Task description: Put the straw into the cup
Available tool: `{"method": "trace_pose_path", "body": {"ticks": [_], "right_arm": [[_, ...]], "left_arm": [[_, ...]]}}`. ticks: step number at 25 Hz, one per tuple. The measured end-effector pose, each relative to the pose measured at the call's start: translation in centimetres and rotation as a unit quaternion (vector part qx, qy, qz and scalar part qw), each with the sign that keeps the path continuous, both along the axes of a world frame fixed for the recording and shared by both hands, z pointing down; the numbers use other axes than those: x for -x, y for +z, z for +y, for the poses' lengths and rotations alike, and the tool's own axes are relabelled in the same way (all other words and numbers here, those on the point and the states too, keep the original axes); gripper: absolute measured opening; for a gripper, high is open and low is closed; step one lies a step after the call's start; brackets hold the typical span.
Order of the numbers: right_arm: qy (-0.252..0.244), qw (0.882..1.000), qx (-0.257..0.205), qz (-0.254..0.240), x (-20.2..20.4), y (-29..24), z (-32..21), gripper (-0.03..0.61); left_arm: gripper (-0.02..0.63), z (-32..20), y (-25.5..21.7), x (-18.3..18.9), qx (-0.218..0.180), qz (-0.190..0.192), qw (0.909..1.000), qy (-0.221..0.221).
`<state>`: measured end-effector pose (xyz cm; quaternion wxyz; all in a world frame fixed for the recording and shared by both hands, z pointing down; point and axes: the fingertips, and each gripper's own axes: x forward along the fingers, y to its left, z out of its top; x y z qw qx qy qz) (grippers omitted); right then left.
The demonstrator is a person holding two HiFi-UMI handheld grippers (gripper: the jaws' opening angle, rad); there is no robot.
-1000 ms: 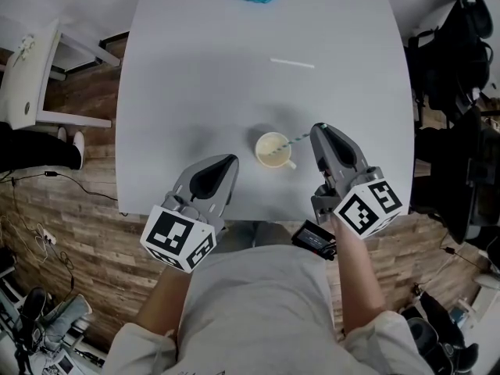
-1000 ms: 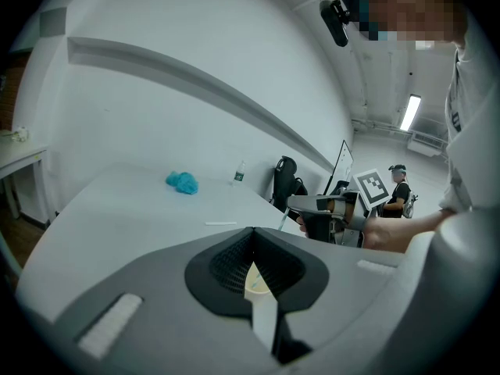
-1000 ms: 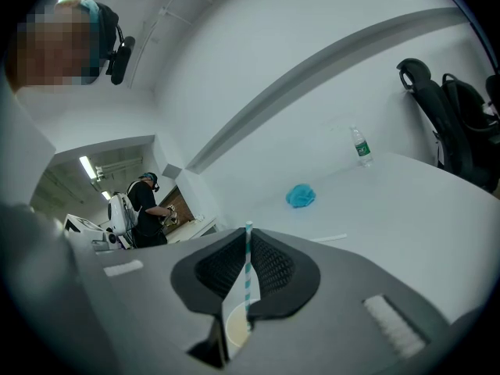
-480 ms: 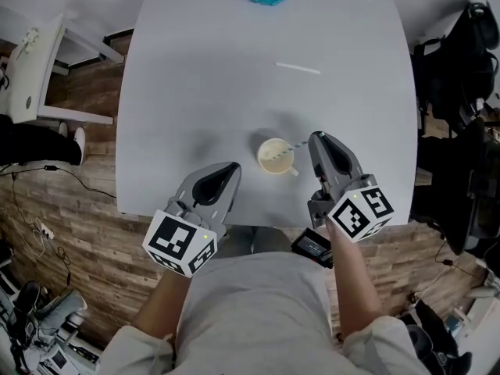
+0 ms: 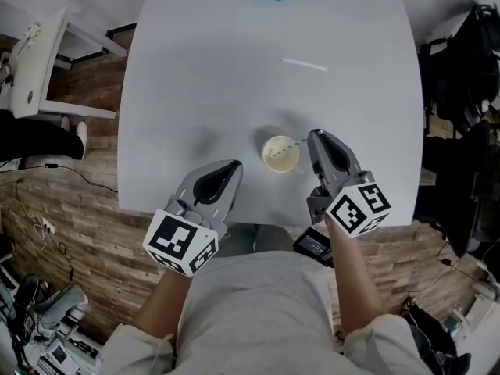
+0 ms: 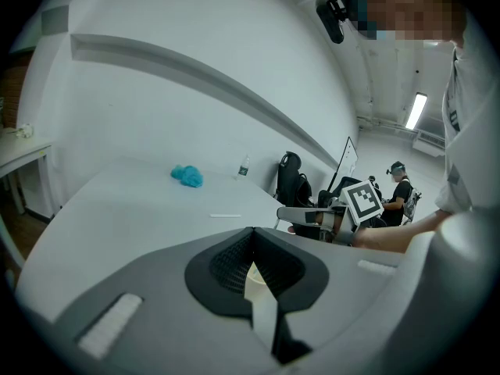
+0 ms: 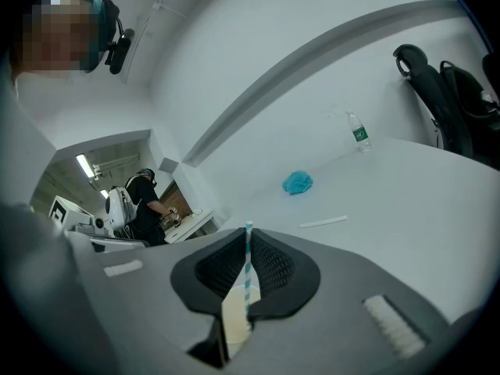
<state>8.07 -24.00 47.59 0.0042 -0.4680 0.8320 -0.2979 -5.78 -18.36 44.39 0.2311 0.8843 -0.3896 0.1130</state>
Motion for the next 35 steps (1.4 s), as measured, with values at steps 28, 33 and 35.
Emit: {"method": "trace_pose_path", "body": {"ticks": [28,33,35], "right_arm": [[0.042,0.999,0.015,0.016,-1.2,2.8,-0.4,0.044],[0.044,0.999,0.02,0.022,-1.3,2.9,-0.3,0.057],[0.044,0.999,0.02,0.023,-1.4,2.9,-0.5,0.065]], "left_arm": [[0.018,0.3,0.5,0.7,0.005,0.0,1.0,-0.002],[0.018,0.0,0.0,0.9,0.001,0.0,1.0,-0.001],[0.018,-0.3,-0.2,0.8,-0.001,-0.001,1.0,-0.002]]}}
